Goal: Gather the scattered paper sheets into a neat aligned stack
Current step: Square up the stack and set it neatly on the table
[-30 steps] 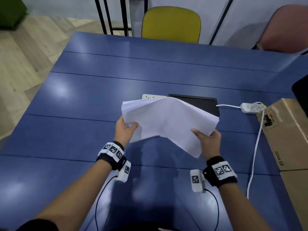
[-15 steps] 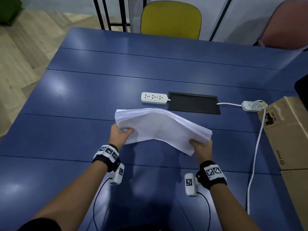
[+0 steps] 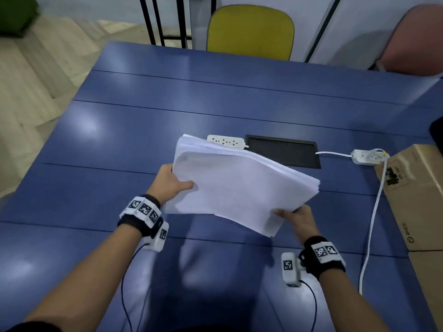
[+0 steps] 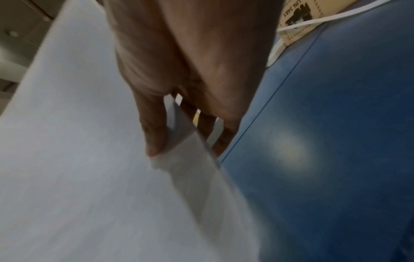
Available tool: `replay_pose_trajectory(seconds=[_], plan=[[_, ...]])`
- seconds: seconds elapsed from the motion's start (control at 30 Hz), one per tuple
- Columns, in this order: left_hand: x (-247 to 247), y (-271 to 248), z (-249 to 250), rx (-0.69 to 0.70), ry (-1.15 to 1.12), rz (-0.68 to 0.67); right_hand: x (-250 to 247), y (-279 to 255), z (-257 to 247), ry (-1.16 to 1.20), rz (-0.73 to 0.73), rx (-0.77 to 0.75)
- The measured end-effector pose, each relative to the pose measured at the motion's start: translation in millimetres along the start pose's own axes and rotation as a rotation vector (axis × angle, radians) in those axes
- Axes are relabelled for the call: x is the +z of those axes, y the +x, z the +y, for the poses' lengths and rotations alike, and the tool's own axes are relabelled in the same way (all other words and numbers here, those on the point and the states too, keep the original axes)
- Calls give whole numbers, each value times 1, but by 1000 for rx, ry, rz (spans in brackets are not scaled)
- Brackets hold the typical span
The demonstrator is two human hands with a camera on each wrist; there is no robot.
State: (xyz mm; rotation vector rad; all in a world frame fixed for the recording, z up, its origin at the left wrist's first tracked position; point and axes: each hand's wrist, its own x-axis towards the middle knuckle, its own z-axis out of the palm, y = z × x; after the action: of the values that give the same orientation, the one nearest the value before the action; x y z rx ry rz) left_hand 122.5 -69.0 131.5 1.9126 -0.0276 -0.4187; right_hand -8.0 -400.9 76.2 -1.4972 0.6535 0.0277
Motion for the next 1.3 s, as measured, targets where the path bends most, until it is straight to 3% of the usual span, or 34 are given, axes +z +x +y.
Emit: replay_pose_trajectory(seconds=[0.07, 0.2, 0.33, 0.43, 0.63, 0.73, 0.93, 1.1, 1.3], plan=[[-11, 2, 29, 67, 138, -19, -11, 0, -9, 8, -1, -35], [-17, 0, 83, 180, 350, -127, -12, 2, -55, -267, 54, -332], [0, -3, 127, 297, 644, -180, 33, -18, -114, -447, -212, -537], [11, -5, 154, 411, 827, -216, 58, -29, -147, -324, -252, -579], [9, -10, 181, 512, 877, -258, 59, -30, -171, -196, -344, -458], [7, -14, 181, 514, 859, -274, 65, -30, -159, -97, -254, -439], [-21, -14, 149, 380, 717, -170, 44, -25, -139, 53, -60, -448], [-7, -17, 100, 275, -272, -62, 42, -32, -121, 139, -2, -508], [31, -24, 70, 289, -434, 30, 51, -40, -95, 88, -24, -440]])
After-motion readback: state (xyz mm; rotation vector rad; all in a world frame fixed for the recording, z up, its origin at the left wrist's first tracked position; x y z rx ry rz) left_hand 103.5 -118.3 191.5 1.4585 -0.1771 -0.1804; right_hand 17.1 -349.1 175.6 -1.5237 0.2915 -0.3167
